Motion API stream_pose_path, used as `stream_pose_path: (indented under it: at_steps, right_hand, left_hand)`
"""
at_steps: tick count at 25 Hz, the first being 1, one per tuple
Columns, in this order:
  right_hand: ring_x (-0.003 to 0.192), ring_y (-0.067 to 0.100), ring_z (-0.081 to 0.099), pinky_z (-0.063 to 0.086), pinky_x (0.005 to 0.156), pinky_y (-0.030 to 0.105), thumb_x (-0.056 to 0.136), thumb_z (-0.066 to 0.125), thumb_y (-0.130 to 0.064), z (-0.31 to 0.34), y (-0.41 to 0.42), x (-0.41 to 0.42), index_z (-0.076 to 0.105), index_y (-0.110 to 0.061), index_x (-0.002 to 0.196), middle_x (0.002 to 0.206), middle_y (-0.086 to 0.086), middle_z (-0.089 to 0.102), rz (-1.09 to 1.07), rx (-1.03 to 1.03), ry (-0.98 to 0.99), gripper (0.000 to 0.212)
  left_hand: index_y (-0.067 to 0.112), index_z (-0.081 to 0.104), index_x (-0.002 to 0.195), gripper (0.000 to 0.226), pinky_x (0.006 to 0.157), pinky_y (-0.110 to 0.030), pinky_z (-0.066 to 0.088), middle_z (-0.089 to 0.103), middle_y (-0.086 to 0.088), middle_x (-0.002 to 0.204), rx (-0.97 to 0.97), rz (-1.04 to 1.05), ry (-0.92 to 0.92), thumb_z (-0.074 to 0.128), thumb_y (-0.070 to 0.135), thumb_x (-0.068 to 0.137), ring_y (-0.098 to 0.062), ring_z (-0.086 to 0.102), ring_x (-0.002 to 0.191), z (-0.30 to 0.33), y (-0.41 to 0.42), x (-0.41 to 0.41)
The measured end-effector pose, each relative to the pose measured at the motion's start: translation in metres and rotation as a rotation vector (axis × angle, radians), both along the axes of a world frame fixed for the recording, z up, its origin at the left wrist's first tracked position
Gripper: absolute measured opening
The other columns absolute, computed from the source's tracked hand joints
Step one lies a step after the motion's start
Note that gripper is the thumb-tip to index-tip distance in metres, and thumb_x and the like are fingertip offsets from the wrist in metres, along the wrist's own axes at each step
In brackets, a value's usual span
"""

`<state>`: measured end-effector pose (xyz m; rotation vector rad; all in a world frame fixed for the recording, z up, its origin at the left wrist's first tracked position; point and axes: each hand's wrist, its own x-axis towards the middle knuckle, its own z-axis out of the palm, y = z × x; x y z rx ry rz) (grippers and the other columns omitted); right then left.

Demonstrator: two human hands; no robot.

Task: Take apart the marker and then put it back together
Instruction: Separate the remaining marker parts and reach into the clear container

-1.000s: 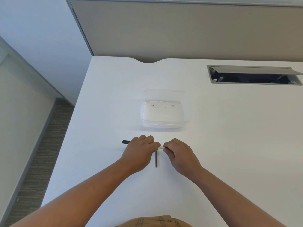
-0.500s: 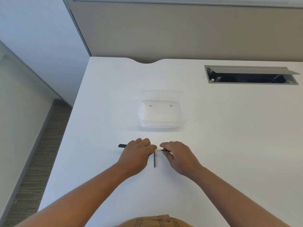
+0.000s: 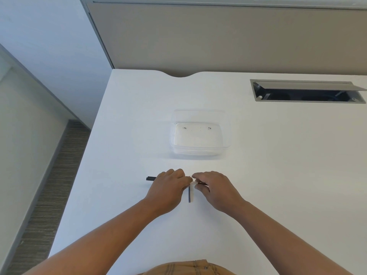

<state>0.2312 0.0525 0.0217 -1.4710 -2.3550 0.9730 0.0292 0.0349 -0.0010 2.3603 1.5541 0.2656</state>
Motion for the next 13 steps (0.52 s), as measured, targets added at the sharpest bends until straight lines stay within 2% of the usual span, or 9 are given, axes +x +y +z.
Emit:
stream_pose_path:
  at_steps: [5,9,11,13]
  right_hand:
    - [0.092,0.022,0.054,0.047,0.082,0.036,0.100,0.052,-0.016,-0.005,0.004,0.009,0.067,-0.022,0.122,0.096,0.000,0.074,-0.023,-0.003,-0.058,0.027]
    - [0.096,0.025,0.056,0.048,0.083,0.038,0.101,0.051,-0.013,-0.002,0.015,0.021,0.071,-0.018,0.113,0.092,0.003,0.071,-0.035,-0.026,-0.123,0.024]
    - [0.098,0.026,0.057,0.048,0.085,0.038,0.101,0.051,-0.013,0.003,0.020,0.022,0.072,-0.017,0.112,0.096,0.003,0.072,-0.037,-0.017,-0.129,0.024]
    - [0.098,0.024,0.057,0.046,0.085,0.035,0.100,0.054,-0.012,0.011,0.027,0.021,0.073,-0.018,0.115,0.102,0.002,0.073,-0.061,0.022,-0.084,0.025]
  left_hand:
    - [0.028,0.068,0.115,0.022,0.064,-0.029,0.032,0.060,0.007,0.092,-0.030,0.028,0.010,0.054,0.023,0.100,-0.021,0.053,0.076,-0.003,0.000,-0.006]
    - [0.026,0.068,0.118,0.024,0.073,-0.035,0.046,0.063,0.005,0.101,-0.161,0.118,-0.068,0.051,0.024,0.101,-0.023,0.058,0.087,-0.002,0.002,-0.011]
    - [0.026,0.067,0.114,0.024,0.077,-0.038,0.049,0.061,0.005,0.100,-0.250,0.194,-0.113,0.046,0.026,0.103,-0.022,0.057,0.089,0.001,0.005,-0.010]
    - [0.023,0.065,0.102,0.024,0.074,-0.036,0.049,0.056,0.005,0.091,-0.366,0.278,-0.138,0.042,0.031,0.104,-0.020,0.055,0.086,0.001,0.009,-0.009]
